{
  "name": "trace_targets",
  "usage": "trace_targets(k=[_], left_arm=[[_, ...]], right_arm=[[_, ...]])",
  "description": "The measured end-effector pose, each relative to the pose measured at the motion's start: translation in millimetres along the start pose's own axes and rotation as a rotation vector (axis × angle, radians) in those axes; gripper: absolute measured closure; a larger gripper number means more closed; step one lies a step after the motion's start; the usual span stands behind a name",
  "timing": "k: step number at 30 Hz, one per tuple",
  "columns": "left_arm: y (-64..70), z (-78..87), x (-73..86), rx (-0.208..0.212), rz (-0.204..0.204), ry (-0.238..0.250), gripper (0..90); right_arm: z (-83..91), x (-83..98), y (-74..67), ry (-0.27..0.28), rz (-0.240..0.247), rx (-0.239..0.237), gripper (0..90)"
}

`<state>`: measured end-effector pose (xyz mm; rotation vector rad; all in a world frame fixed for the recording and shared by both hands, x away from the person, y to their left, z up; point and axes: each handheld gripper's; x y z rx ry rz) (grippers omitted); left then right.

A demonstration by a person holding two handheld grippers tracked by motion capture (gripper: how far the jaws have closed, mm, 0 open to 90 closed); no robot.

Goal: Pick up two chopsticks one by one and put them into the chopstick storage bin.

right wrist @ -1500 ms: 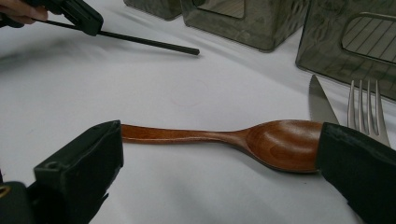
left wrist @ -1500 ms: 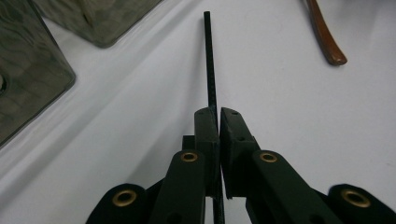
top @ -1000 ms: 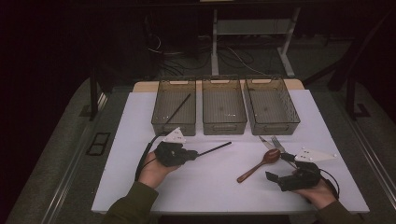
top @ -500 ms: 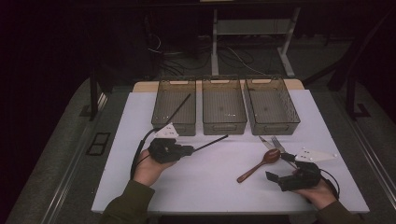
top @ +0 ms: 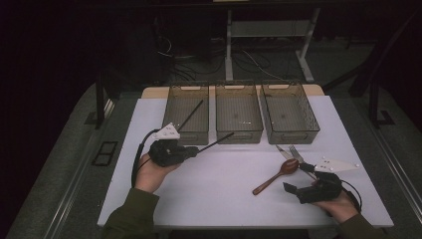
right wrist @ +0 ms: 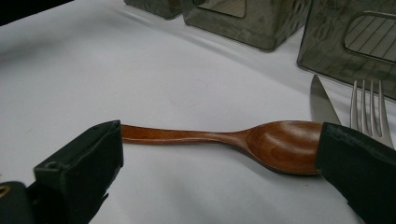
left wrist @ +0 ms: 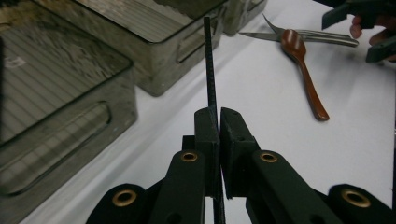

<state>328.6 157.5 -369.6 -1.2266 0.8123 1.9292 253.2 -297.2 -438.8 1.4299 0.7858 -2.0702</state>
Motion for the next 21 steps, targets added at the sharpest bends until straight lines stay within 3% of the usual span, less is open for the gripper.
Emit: trace_targets(k=[15,21], left_arm=[[-21.4,3.5,-7.4,-0.095,0.033,0.027,85.8],[-36.8,1.4,-13.9,-0.144,0.038,0.022,85.8]], right_arm=[[0.0,0.1,-0.3,-0.001,0.002,0.003,1.6],[0.3,0.0,-1.1,0.002,0.002,0.002,1.6]])
Point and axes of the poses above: each handheld gripper's, and its own axes: z roughly backward along the jaws, x roughly out of its underside, y roughly to its right, and after that the axes turned 15 degrees about y, right-handed
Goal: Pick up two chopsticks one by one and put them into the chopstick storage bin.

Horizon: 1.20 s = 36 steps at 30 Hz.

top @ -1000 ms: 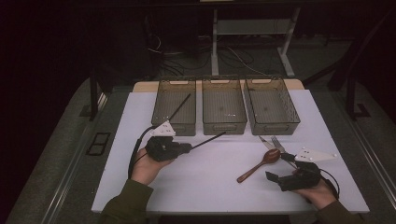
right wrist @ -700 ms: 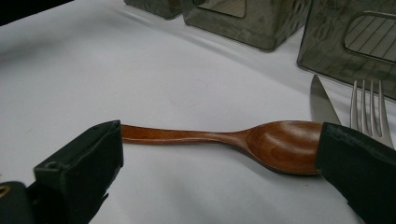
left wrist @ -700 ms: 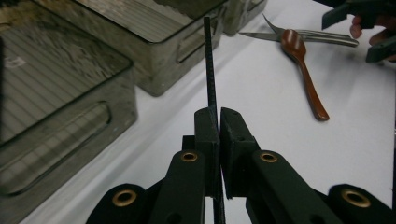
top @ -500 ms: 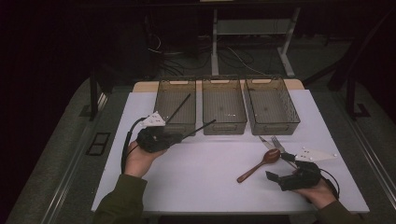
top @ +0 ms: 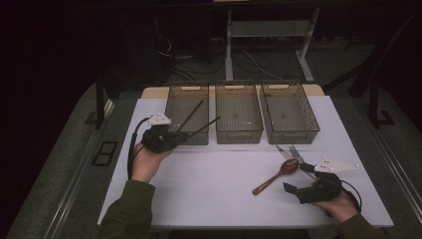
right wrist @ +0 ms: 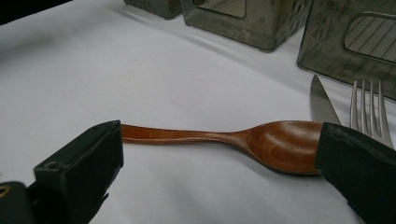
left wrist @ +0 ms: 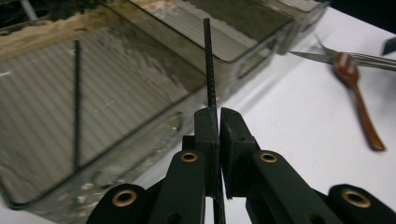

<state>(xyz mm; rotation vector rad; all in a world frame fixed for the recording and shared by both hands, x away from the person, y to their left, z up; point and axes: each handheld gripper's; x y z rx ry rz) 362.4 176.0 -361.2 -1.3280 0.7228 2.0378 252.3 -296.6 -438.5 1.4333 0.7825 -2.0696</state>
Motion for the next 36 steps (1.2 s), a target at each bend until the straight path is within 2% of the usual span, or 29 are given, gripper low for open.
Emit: trace_targets(k=[7,16,20,29,32,36], left_arm=[[-15.4,-4.1,-19.0,-0.053,0.006,0.017,85.8],[-34.2,-17.9,-39.5,-0.122,-0.014,-0.021,85.8],[-40.3,-27.7,-43.3,-0.143,-0.002,-0.026,85.8],[-54.8,-47.9,-46.6,-0.192,-0.002,-0.083,85.8],[-60.1,-53.4,-46.3,-0.210,0.015,-0.085,85.8],[-65.9,-61.8,-45.5,-0.226,0.008,-0.110,85.8]], right_arm=[[0.7,-0.3,0.1,0.003,0.000,-0.002,1.6],[1.5,-0.8,0.2,0.006,-0.001,-0.002,1.6],[1.8,-0.9,-0.3,0.009,-0.001,-0.001,1.6],[2.4,-1.2,-0.4,0.014,-0.006,-0.004,1.6],[2.5,-1.3,0.1,0.015,-0.007,-0.005,1.6],[2.9,-1.3,0.4,0.015,-0.007,-0.007,1.6]])
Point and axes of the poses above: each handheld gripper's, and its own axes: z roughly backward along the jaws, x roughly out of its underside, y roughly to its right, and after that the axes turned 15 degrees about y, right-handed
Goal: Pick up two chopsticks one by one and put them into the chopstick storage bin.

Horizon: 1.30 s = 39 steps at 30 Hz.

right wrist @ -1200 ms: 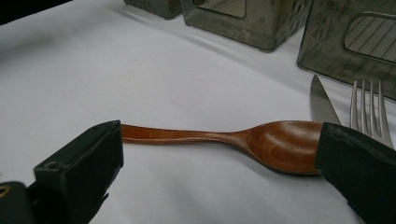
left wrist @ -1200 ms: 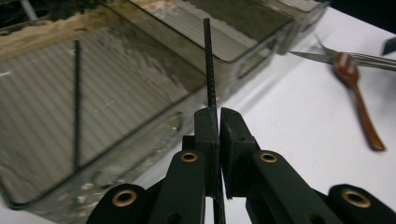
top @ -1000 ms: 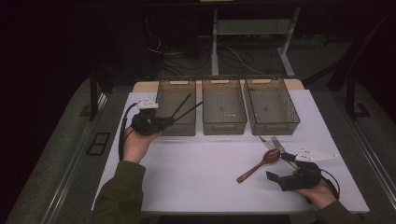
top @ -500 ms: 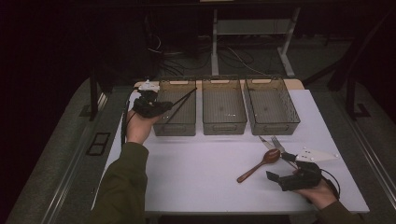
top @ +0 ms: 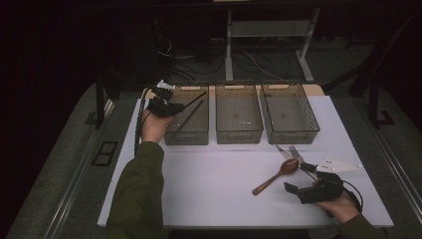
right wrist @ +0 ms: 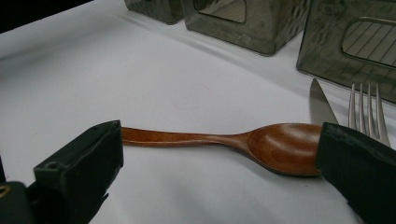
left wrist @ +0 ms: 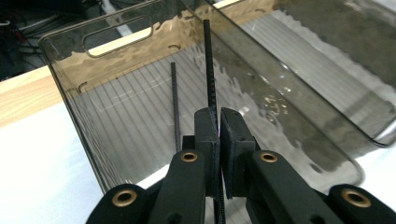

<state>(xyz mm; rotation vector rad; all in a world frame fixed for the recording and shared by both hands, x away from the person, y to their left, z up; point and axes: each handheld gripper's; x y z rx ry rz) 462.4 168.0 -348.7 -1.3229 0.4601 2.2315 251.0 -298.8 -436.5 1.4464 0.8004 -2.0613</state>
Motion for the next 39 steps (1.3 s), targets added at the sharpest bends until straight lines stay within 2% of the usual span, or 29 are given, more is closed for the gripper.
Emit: trace_targets(k=[6,9,13,19,28,33,39], left_arm=[[-6.7,-11.8,2.8,-0.039,0.023,-0.022,85.8],[-9.7,-16.8,5.5,-0.049,0.048,-0.027,85.7],[-10.6,-24.5,8.2,-0.051,0.057,-0.045,85.7],[-5.1,-35.6,7.9,-0.051,0.032,-0.086,85.7],[-1.3,-41.9,10.5,-0.042,0.025,-0.118,84.9],[-0.5,-41.4,10.3,-0.043,0.019,-0.107,81.6],[1.4,-38.1,8.3,-0.016,0.010,-0.080,76.4]], right_arm=[[1.7,-0.6,0.2,0.009,-0.007,-0.001,1.6],[2.2,-0.7,0.6,0.011,-0.009,-0.002,1.5],[2.4,-0.8,0.5,0.011,-0.013,-0.001,1.6],[2.1,-0.7,0.9,0.010,-0.016,-0.003,1.6],[2.4,-0.8,0.8,0.014,-0.013,-0.004,1.6],[2.4,-0.8,0.5,0.013,-0.013,-0.003,1.6],[2.2,-0.7,0.6,0.013,-0.011,-0.004,1.6]])
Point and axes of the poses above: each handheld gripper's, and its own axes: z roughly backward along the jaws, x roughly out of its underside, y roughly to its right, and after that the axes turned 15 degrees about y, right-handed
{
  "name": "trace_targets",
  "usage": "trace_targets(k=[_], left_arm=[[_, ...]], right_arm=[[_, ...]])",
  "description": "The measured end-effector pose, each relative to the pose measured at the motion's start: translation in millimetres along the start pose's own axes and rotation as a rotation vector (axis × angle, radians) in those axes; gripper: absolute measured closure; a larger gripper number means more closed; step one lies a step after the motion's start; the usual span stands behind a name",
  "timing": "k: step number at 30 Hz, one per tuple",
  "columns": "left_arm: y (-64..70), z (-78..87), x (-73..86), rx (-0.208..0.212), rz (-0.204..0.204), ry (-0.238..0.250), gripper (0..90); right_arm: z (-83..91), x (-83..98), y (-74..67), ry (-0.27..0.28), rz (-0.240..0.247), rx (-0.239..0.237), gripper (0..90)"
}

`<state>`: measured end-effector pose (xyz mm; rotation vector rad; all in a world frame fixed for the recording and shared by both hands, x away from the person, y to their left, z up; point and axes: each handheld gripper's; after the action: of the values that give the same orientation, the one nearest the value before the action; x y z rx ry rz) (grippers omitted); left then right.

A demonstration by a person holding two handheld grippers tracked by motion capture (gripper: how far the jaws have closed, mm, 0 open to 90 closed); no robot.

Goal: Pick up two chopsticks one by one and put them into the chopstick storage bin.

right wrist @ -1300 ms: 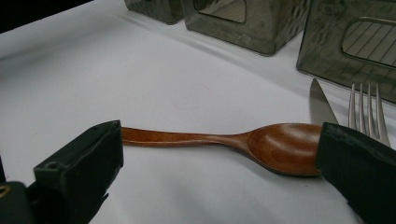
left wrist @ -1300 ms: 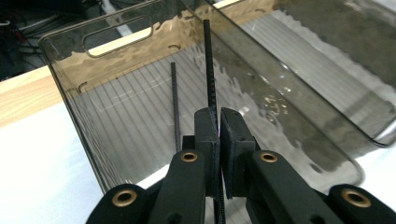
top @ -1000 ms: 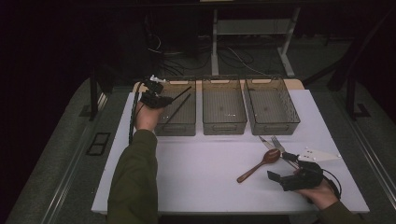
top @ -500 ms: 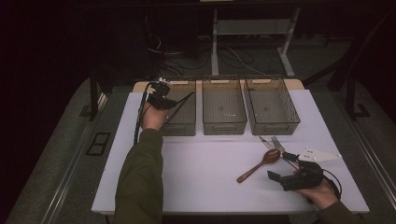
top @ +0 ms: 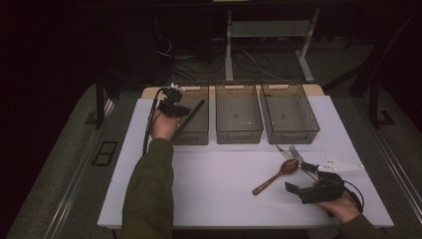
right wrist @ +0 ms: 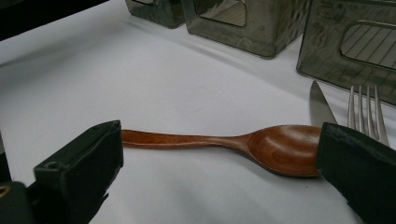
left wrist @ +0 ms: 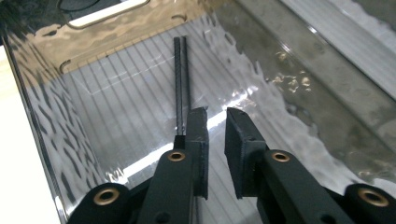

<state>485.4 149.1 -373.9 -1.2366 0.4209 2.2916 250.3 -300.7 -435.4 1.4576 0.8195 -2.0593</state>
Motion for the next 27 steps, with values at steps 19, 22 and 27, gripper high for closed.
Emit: trace_targets(k=[19,22,27], left_arm=[[35.1,41.9,-3.3,0.216,-0.057,0.121,50.9],[43.1,47.9,0.2,0.235,-0.076,0.123,47.7],[52.7,60.0,5.4,0.278,-0.067,0.163,44.3]], right_arm=[[-2.0,0.8,-0.6,-0.013,0.009,0.000,1.6],[-2.2,0.9,-0.6,-0.014,0.009,0.000,1.6],[-2.4,1.2,-0.4,-0.017,0.008,0.003,1.6]])
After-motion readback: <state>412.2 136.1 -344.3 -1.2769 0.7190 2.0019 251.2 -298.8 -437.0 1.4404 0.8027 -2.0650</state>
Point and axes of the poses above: each handheld gripper's, and its own axes: z roughly backward along the jaws, x roughly out of its underside, y roughly to its right, and after that the axes turned 15 degrees about y, right-handed
